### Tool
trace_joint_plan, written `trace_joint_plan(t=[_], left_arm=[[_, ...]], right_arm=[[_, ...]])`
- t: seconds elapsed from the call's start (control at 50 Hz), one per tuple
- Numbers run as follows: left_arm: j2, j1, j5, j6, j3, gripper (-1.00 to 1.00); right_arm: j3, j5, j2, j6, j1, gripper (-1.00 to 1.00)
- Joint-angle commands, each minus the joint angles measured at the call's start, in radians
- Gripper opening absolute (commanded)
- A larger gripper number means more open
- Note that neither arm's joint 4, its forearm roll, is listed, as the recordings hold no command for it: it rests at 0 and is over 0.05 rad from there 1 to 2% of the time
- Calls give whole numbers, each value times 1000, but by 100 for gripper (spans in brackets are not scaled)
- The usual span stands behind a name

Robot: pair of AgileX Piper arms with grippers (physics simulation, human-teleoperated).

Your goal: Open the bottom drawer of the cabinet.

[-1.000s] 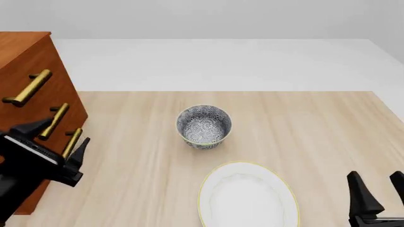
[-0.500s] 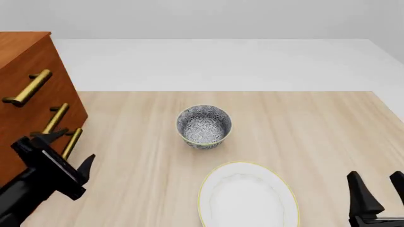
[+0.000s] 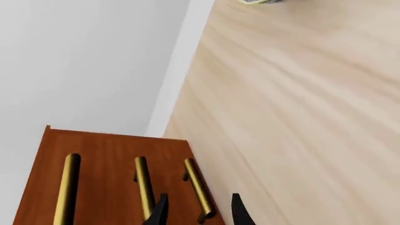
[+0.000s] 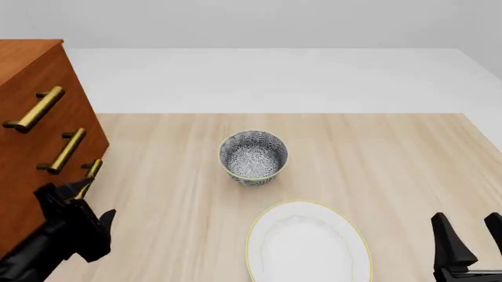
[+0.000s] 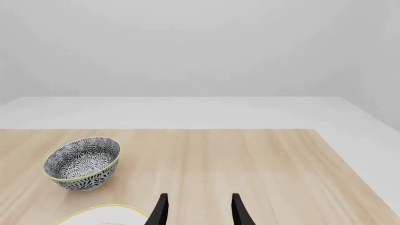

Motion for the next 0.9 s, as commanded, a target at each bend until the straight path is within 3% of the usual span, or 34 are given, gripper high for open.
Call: trace_joint_plan(t=[0.02,0.26,0.5,0.9], left_arm=[[135,21,-159,117,49,100],[293,45,-372,227,116,100],[375,71,-490,309,111,100],[481,73,-564,356,61,100]], right_arm=[[0,0,0,0,0,100],[0,0,0,0,0,100],[0,0,0,0,0,100],[0,0,0,0,0,100]])
